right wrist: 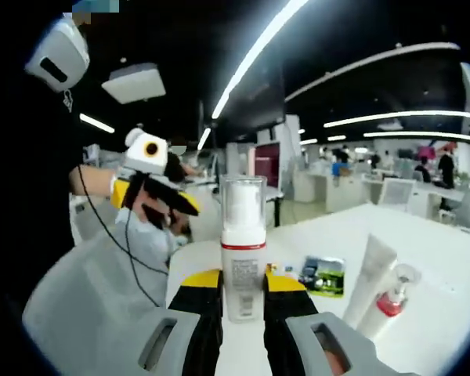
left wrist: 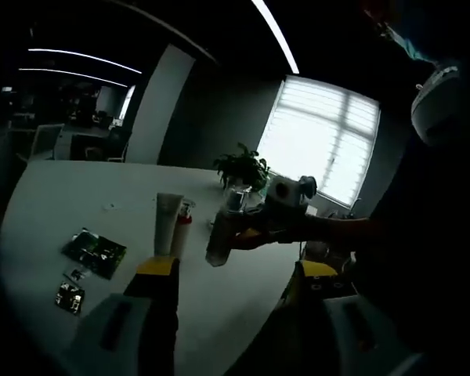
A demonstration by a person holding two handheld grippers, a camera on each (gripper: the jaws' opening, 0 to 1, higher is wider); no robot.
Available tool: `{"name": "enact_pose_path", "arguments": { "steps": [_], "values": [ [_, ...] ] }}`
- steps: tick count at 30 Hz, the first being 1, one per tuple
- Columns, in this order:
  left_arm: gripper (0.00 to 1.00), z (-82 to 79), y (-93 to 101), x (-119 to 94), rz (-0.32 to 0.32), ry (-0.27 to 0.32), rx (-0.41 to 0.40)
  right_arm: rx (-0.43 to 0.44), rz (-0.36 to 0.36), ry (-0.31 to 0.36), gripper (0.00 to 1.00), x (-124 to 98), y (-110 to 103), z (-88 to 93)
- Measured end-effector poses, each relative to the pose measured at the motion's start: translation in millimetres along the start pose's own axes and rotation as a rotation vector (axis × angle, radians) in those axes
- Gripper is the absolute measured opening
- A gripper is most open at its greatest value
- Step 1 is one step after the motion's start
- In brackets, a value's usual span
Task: Arrange the skincare products in the storage area until every visible bottle or jar stands upright without overlapping.
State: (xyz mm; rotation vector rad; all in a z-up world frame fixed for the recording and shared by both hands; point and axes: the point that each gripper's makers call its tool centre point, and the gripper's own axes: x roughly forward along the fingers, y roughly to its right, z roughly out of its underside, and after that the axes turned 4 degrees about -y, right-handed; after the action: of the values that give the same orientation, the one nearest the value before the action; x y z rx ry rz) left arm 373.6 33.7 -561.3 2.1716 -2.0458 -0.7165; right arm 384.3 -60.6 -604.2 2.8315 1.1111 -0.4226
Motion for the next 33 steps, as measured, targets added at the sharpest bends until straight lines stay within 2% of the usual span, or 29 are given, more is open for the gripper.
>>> {"name": "enact_pose_path", "arguments": {
  "steps": [4,9,18,22,33],
  "values": [
    [0.54,10.6,-7.1,3.4,-0.012,-0.026,-0.021,-0.008,0.032,0.000,0.09,4.8,13.5,19.7],
    [0.52,13.1,-14.0,9.5,-0.021,-0.014,-0.053,-0.007,0.051,-0.005,0.10,10.7,27.7,34.7],
    [0.52,35.5,-22.8,24.3,-0.044,-0.034,-0.112,0.004,0.058,-0.060,0.10,32.2,56.7,78.7],
    [0.53,41.9,-26.7,28.2,-0.056,-0.052,-0.129,0.005,0.062,-0.060,0.10,38.1,67.0,86.7],
    [0.52,41.7,-40.4,36.2,-0.082,-0.038,-0.167,-0.007,0.061,-0.081,0.10,50.1,82.6,105.9]
  ]
}}
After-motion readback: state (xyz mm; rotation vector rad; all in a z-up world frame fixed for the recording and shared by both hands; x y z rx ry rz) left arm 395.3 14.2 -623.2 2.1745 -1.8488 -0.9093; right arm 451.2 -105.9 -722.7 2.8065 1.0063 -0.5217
